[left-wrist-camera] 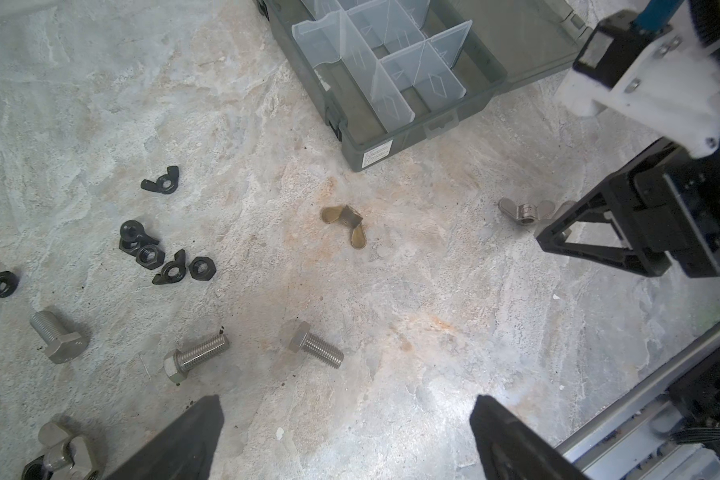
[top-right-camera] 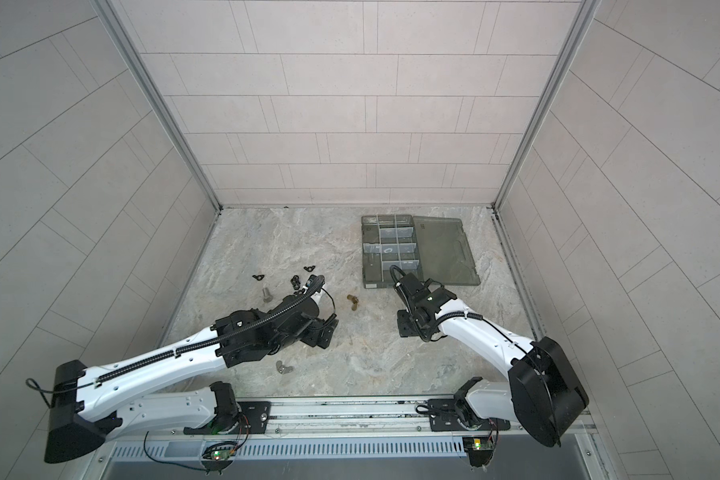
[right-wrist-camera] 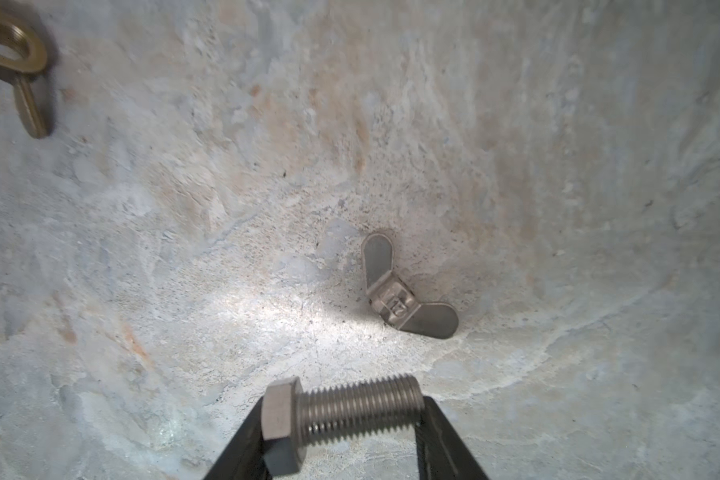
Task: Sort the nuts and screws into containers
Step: 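Carry the silver bolt with the right gripper over the organizer compartment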
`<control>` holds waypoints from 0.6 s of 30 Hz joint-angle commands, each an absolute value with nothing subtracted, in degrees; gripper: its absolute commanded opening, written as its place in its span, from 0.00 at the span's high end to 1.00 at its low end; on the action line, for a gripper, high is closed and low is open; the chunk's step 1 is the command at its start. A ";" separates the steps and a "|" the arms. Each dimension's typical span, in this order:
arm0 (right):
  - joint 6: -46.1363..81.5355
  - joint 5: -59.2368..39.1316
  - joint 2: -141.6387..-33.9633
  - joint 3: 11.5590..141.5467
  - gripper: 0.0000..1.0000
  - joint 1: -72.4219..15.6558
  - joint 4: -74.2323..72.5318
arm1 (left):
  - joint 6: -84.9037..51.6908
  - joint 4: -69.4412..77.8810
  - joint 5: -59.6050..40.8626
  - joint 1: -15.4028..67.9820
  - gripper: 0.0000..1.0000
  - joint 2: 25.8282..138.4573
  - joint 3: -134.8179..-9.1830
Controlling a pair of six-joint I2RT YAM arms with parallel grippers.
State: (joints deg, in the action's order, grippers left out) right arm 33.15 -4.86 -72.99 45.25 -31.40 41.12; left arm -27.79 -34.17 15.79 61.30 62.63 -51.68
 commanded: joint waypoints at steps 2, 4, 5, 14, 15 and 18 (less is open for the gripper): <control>31.60 -1.29 -74.17 50.66 0.66 -30.95 43.77 | -26.64 -36.26 17.14 61.35 0.00 63.76 -54.36; 30.50 -0.43 -75.42 53.72 0.66 -30.21 44.32 | -26.39 -36.56 17.19 61.27 0.00 64.29 -55.03; 29.89 0.06 -76.09 55.30 0.66 -29.79 44.31 | -26.28 -36.65 17.27 61.26 0.00 64.43 -55.30; 24.76 -0.56 -88.79 70.00 0.66 -22.53 44.78 | -24.90 -38.38 19.30 60.74 0.00 65.24 -58.90; 24.38 -1.02 -90.79 71.54 0.66 -21.63 45.12 | -24.64 -38.65 19.60 60.62 0.00 65.22 -59.34; 23.76 -2.81 -96.41 75.86 0.68 -19.04 46.97 | -23.92 -39.43 20.76 60.23 0.00 65.26 -60.35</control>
State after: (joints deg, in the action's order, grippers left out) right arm 25.45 -2.07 -93.27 72.77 -20.78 44.05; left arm -25.41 -37.21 18.37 60.75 65.28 -58.28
